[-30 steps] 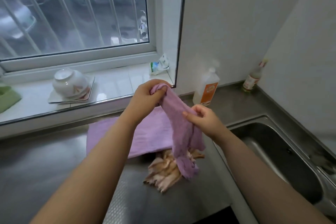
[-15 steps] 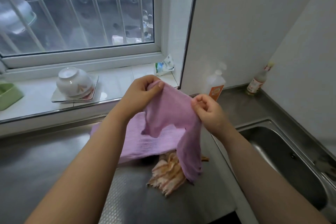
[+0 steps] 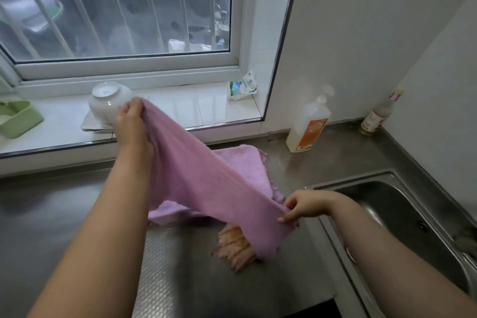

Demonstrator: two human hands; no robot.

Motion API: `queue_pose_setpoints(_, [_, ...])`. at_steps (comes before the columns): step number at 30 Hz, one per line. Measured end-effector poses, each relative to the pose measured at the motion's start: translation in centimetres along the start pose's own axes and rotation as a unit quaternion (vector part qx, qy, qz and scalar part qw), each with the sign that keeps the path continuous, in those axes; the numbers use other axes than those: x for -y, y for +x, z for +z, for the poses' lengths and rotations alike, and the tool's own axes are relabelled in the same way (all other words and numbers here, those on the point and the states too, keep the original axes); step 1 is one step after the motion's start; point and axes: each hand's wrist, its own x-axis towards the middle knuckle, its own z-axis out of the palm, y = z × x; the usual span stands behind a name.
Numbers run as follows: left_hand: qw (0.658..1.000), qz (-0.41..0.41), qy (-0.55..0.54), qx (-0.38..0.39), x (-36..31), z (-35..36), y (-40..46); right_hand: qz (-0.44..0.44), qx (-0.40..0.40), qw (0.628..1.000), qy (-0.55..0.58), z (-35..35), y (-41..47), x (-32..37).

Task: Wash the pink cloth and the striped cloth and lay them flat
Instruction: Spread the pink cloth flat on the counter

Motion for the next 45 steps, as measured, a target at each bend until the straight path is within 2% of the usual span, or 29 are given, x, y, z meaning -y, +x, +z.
queue_pose_setpoints(2, [0.998,-0.025,-0.021,-0.050,0.5,-1.7,0.8,-0.033,-0.046,0.996,0.063,-1.3,-0.1,0.6])
queue_pose_setpoints(4, [0.996,-0.042,-0.020,-0.080,1.1,-3.6,1.5,-0.082,-0.116,0.961,0.235,-2.5,0.4,1.3])
queue_pose_setpoints(6, [0.990,-0.031,0.074,-0.113,1.8,-5.9,2.7,-0.098,-0.151,0.916,0.359,-3.5,0.9,2.2])
queue_pose_setpoints(7, [0.984,-0.024,0.130,-0.122,2.1,-6.8,3.1,-0.094,-0.152,0.911,0.373,-3.9,1.0,2.6])
queue_pose_setpoints(8, [0.975,-0.015,0.181,-0.128,2.5,-7.8,3.6,-0.093,-0.153,0.912,0.368,-4.3,1.1,3.0])
queue_pose_setpoints(10, [0.942,-0.002,0.299,-0.151,2.6,-9.2,3.8,-0.078,-0.151,0.947,0.272,-5.2,0.8,4.0])
queue_pose_setpoints(12, [0.875,-0.004,0.439,-0.205,2.1,-10.2,3.7,-0.078,-0.158,0.972,0.158,-6.4,0.4,4.6])
queue_pose_setpoints(13, [0.855,0.008,0.470,-0.220,1.7,-10.6,3.6,-0.084,-0.171,0.972,0.135,-7.3,0.2,5.1])
queue_pose_setpoints(14, [0.854,0.022,0.466,-0.230,1.2,-10.8,3.6,-0.094,-0.191,0.968,0.135,-8.2,-0.1,5.8])
queue_pose_setpoints(16, [0.891,0.016,0.391,-0.230,0.4,-11.2,4.2,-0.101,-0.252,0.954,0.130,-10.3,-0.7,7.3])
queue_pose_setpoints(18, [0.943,-0.012,0.262,-0.206,0.2,-11.3,5.4,-0.077,-0.321,0.941,0.067,-12.1,-0.1,7.9])
queue_pose_setpoints(19, [0.956,-0.026,0.212,-0.202,0.3,-11.3,5.9,-0.068,-0.328,0.941,0.038,-12.6,0.5,8.2])
queue_pose_setpoints(20, [0.961,-0.030,0.193,-0.196,0.5,-11.3,6.4,-0.064,-0.326,0.943,0.023,-12.7,1.1,8.5])
queue_pose_setpoints(22, [0.963,-0.009,0.204,-0.176,0.8,-11.2,7.2,-0.085,-0.345,0.932,0.067,-12.8,2.7,9.0])
queue_pose_setpoints(26, [0.978,0.078,0.134,-0.142,-0.7,-10.3,8.9,-0.191,-0.470,0.834,0.218,-13.7,3.8,10.3])
queue_pose_setpoints(28, [0.981,0.099,0.083,-0.144,-1.5,-10.1,9.2,-0.217,-0.482,0.806,0.267,-13.8,4.1,10.3])
queue_pose_setpoints(30, [0.983,0.095,0.071,-0.142,-1.4,-10.2,8.7,-0.219,-0.471,0.813,0.264,-13.1,4.7,9.6])
queue_pose_setpoints(32, [0.982,0.067,0.106,-0.141,0.5,-11.1,7.6,-0.198,-0.454,0.835,0.240,-11.9,5.9,8.2])
queue_pose_setpoints(35, [0.976,0.004,0.163,-0.145,5.4,-14.0,5.3,-0.147,-0.415,0.876,0.197,-8.9,7.8,5.4])
queue_pose_setpoints(38, [0.960,-0.068,0.229,-0.149,10.7,-17.4,2.8,-0.063,-0.392,0.901,0.174,-4.9,9.8,1.6])
queue_pose_setpoints(42, [0.948,-0.094,0.266,-0.147,15.3,-19.9,-0.4,0.016,-0.365,0.918,0.156,0.5,11.3,-1.4])
queue_pose_setpoints(45, [0.933,-0.078,0.315,-0.158,16.9,-21.5,-1.1,0.045,-0.385,0.910,0.147,3.2,11.5,-2.6])
